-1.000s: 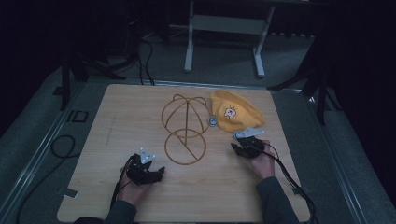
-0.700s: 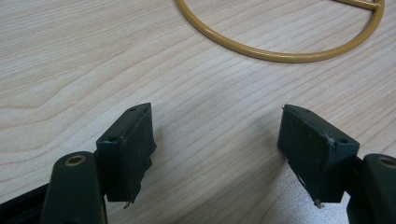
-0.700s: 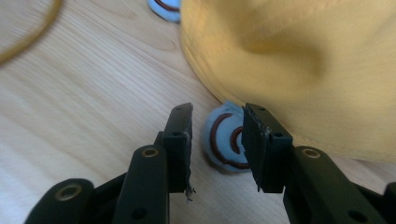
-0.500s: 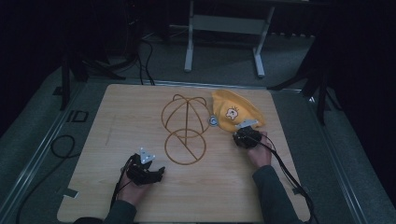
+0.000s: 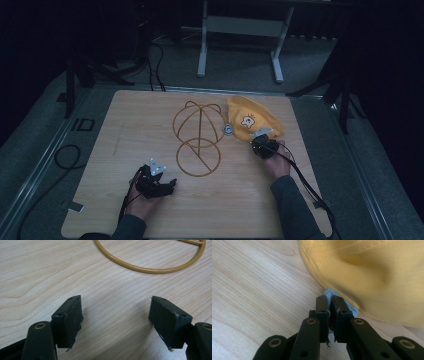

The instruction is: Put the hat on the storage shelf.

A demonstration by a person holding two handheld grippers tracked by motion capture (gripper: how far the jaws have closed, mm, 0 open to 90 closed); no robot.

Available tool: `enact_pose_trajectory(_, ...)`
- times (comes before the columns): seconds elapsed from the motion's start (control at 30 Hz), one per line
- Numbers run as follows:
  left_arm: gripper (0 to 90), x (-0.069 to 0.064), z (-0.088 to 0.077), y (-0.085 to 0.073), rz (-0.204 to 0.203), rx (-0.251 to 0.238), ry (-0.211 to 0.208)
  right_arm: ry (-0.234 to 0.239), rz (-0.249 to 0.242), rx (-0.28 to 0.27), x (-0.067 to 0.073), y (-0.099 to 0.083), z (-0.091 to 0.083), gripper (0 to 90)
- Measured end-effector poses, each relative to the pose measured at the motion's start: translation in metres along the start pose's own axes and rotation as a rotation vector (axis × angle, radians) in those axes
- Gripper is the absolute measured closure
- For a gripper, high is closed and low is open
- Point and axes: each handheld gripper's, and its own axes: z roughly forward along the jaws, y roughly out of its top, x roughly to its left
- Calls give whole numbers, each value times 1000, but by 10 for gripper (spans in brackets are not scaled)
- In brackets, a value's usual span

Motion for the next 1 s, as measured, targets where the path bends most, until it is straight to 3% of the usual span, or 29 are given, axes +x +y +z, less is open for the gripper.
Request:
enact_pose_trajectory(0.27, 273, 0, 0, 0, 0, 0, 0, 21, -43, -4, 2, 1, -10, 851)
enact_pose_trajectory(1.0, 273, 0, 0, 0, 0, 0, 0, 62, -40, -101, 0, 24, -42, 858)
